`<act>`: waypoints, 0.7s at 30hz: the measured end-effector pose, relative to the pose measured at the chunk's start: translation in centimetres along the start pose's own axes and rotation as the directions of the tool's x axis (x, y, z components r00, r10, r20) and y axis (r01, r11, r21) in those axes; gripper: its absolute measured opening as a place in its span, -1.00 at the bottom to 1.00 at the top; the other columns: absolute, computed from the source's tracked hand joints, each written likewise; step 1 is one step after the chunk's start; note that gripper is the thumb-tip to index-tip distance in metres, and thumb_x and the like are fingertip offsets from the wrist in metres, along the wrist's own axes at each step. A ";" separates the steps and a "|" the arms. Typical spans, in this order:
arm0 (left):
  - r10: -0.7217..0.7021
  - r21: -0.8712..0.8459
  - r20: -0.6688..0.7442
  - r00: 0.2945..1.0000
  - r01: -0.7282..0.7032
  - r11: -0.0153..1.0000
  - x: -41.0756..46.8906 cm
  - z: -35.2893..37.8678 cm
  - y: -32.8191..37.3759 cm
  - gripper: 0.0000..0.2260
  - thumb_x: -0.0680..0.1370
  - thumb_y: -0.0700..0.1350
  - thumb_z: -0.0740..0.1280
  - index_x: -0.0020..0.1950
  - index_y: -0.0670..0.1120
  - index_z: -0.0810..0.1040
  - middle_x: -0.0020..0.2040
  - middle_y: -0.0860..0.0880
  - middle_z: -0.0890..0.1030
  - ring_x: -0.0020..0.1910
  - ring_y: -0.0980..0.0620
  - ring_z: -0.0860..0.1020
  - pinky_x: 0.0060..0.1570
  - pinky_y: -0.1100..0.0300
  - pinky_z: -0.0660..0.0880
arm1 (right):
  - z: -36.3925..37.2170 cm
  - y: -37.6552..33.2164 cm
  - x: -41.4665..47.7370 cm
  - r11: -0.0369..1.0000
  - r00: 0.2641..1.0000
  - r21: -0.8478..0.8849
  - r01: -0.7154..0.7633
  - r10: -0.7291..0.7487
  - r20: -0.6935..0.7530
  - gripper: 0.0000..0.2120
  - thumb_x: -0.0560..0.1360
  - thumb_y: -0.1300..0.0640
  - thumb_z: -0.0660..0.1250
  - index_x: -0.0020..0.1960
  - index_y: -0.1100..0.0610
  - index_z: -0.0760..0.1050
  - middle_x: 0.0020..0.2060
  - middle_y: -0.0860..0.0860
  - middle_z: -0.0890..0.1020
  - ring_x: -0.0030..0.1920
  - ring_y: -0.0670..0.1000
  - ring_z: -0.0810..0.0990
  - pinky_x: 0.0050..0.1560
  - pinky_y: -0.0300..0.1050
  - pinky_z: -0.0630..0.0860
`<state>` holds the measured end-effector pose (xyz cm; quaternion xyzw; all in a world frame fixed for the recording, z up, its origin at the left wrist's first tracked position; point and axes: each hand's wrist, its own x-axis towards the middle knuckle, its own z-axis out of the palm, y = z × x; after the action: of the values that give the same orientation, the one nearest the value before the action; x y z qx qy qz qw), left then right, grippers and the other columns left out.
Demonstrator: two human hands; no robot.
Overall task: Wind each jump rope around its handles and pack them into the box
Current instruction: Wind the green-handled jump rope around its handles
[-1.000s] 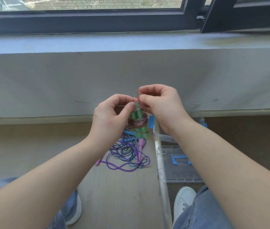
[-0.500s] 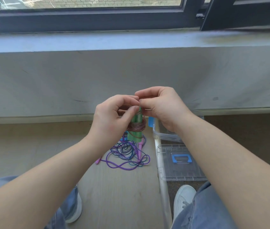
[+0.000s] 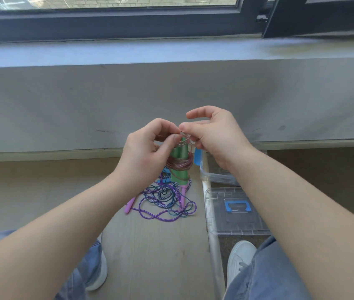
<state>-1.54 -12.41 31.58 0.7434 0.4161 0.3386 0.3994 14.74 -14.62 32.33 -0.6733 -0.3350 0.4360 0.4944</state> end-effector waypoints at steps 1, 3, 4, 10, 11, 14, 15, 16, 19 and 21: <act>0.008 0.023 -0.006 1.000 -0.008 1.000 0.0 0.0 0.0 -0.89 0.58 -0.17 0.36 -0.08 0.03 0.56 -0.25 0.10 0.63 -0.44 0.23 0.50 -0.35 0.44 0.39 | 0.1 0.0 -0.1 0.999 1.000 -0.027 0.024 -0.024 -0.002 -0.83 0.44 0.21 0.54 -0.04 0.08 0.60 -0.22 0.08 0.71 -0.43 -0.15 0.54 -0.37 -0.26 0.44; 0.028 0.070 -0.018 0.999 -0.027 0.997 0.0 -0.1 -0.1 -0.90 0.58 -0.18 0.34 -0.07 0.02 0.54 -0.26 0.09 0.63 -0.40 0.22 0.52 -0.32 0.45 0.40 | 0.3 -0.1 -0.3 0.999 0.998 -0.013 0.048 -0.048 0.032 -0.89 0.46 0.24 0.52 -0.08 0.13 0.61 -0.31 0.04 0.67 -0.47 -0.17 0.51 -0.42 -0.29 0.41; 0.038 0.090 -0.019 0.999 -0.036 0.995 0.0 -0.1 -0.1 -0.91 0.59 -0.18 0.34 -0.05 0.01 0.54 -0.27 0.08 0.63 -0.40 0.21 0.51 -0.32 0.44 0.39 | 0.4 -0.2 -0.5 0.999 0.997 0.018 0.040 -0.041 0.066 -0.92 0.48 0.26 0.50 -0.08 0.16 0.61 -0.35 0.03 0.63 -0.49 -0.16 0.49 -0.46 -0.29 0.41; 0.032 0.116 -0.023 0.999 -0.029 0.993 0.1 -0.8 -0.1 -0.93 0.61 -0.16 0.31 -0.02 0.01 0.51 -0.36 0.11 0.57 -0.49 0.16 0.43 -0.41 0.45 0.31 | -0.3 -1.0 -0.6 0.978 0.948 0.179 -0.109 0.048 0.314 -0.85 0.60 0.36 0.31 0.08 0.31 0.65 -0.21 0.15 0.63 -0.36 -0.08 0.52 -0.35 -0.25 0.52; 0.026 0.100 -0.024 0.999 -0.023 0.995 0.1 -0.8 -0.1 -0.93 0.60 -0.16 0.32 -0.02 0.02 0.51 -0.37 0.12 0.56 -0.50 0.16 0.42 -0.42 0.45 0.31 | -0.6 -1.1 -0.7 0.973 0.936 0.189 -0.132 0.060 0.348 -0.82 0.59 0.39 0.29 0.10 0.32 0.64 -0.19 0.17 0.63 -0.34 -0.07 0.52 -0.33 -0.25 0.53; 0.021 0.073 -0.018 1.000 -0.019 0.997 -0.1 -0.7 0.0 -0.91 0.60 -0.17 0.33 -0.04 0.03 0.52 -0.37 0.09 0.56 -0.50 0.16 0.39 -0.43 0.44 0.31 | -1.0 -1.2 -0.7 0.961 0.910 0.192 -0.199 0.109 0.400 -0.78 0.58 0.44 0.27 0.11 0.32 0.64 -0.20 0.14 0.66 -0.31 -0.05 0.55 -0.33 -0.25 0.54; 0.021 0.066 -0.017 1.000 -0.020 0.998 -0.2 -0.6 0.1 -0.91 0.60 -0.17 0.33 -0.04 0.03 0.52 -0.36 0.07 0.56 -0.50 0.16 0.39 -0.44 0.44 0.31 | -1.0 -1.2 -0.7 0.958 0.905 0.189 -0.217 0.126 0.406 -0.78 0.57 0.44 0.27 0.12 0.32 0.64 -0.23 0.13 0.66 -0.31 -0.05 0.56 -0.34 -0.26 0.54; 0.020 0.058 -0.018 1.000 -0.019 0.998 -0.2 -0.6 0.1 -0.90 0.60 -0.17 0.33 -0.04 0.04 0.52 -0.36 0.07 0.56 -0.50 0.16 0.39 -0.43 0.44 0.31 | -1.0 -1.2 -0.6 0.954 0.903 0.189 -0.234 0.141 0.406 -0.78 0.56 0.45 0.28 0.13 0.33 0.64 -0.25 0.11 0.66 -0.32 -0.06 0.55 -0.35 -0.27 0.53; 0.009 0.026 -0.027 1.000 -0.008 1.000 -0.2 -0.5 0.2 -0.90 0.60 -0.15 0.34 -0.05 0.05 0.53 -0.37 0.05 0.56 -0.50 0.15 0.36 -0.43 0.43 0.30 | -0.8 -1.3 -0.6 0.930 0.912 0.235 -0.282 0.184 0.367 -0.82 0.53 0.44 0.34 0.09 0.34 0.64 -0.29 0.10 0.64 -0.36 -0.07 0.53 -0.40 -0.30 0.51; 0.002 0.011 -0.029 1.000 -0.002 1.000 -0.2 -0.5 0.3 -0.91 0.61 -0.15 0.34 -0.05 0.05 0.54 -0.37 0.04 0.55 -0.50 0.14 0.35 -0.43 0.43 0.28 | -0.9 -1.4 -0.6 0.916 0.909 0.263 -0.302 0.193 0.371 -0.86 0.56 0.39 0.33 0.07 0.35 0.63 -0.28 0.10 0.62 -0.36 -0.07 0.51 -0.39 -0.31 0.52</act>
<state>-1.96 -12.50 32.05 0.7411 0.4228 0.3474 0.3889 15.25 -15.08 33.93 -0.5385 -0.2515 0.6522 0.4705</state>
